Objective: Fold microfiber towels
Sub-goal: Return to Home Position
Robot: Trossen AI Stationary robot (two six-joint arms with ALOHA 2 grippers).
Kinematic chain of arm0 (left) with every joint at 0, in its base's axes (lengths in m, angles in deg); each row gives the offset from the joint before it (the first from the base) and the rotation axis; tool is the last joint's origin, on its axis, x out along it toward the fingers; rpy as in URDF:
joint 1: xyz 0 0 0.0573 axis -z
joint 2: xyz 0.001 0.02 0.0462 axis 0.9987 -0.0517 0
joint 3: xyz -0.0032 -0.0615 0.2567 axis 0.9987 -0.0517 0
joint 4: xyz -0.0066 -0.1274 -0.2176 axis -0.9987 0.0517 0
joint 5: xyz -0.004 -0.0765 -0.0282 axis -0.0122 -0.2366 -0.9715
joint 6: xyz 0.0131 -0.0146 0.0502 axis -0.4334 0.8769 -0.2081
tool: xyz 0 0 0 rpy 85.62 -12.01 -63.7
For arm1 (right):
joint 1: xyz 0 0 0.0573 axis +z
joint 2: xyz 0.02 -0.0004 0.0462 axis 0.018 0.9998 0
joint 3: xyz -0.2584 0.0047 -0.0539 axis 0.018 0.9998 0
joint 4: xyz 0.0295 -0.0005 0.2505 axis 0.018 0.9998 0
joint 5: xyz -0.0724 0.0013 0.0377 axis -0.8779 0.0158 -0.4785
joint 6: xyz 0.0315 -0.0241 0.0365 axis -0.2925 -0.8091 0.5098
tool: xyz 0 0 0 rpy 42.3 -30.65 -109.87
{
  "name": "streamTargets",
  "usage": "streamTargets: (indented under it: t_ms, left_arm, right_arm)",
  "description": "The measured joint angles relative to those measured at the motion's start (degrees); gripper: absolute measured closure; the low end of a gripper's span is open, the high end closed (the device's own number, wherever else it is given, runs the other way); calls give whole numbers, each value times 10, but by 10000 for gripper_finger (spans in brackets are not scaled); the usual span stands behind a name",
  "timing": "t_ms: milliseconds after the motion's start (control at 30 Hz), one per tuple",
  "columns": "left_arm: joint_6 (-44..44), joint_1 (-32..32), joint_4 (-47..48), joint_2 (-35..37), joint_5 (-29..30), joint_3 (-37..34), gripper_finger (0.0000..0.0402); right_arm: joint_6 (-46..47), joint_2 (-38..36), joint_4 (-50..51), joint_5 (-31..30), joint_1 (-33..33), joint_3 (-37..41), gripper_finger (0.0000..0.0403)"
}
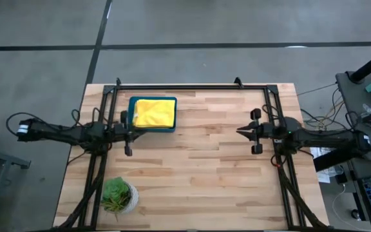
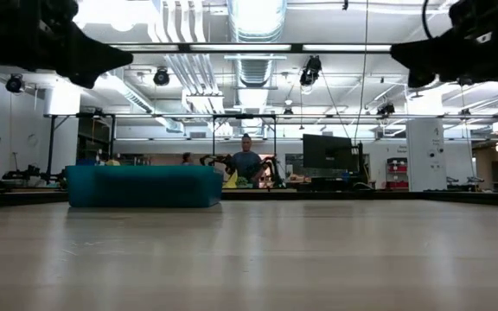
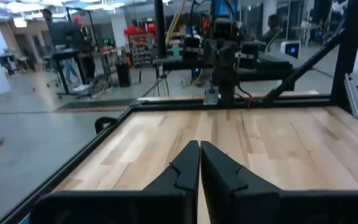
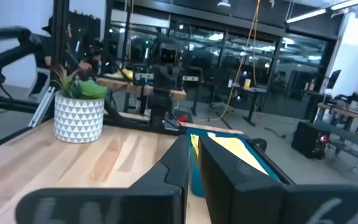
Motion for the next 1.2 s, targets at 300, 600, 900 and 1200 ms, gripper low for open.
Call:
streamTargets:
  t_ms: [300,600,900,1200]
  left_arm:
    - [1,0,-11,146,0,-96,402]
    - [10,0,31,212,0,-98,401]
    - [29,0,29,182,2,-99,401]
    - [29,0,29,155,4,-99,401]
  right_arm:
    - [-4,-142,153,0,0,14,375]
    - [-9,-178,208,2,0,22,375]
    - [77,-176,234,4,0,24,374]
    - [88,-164,272,-2,0,24,374]
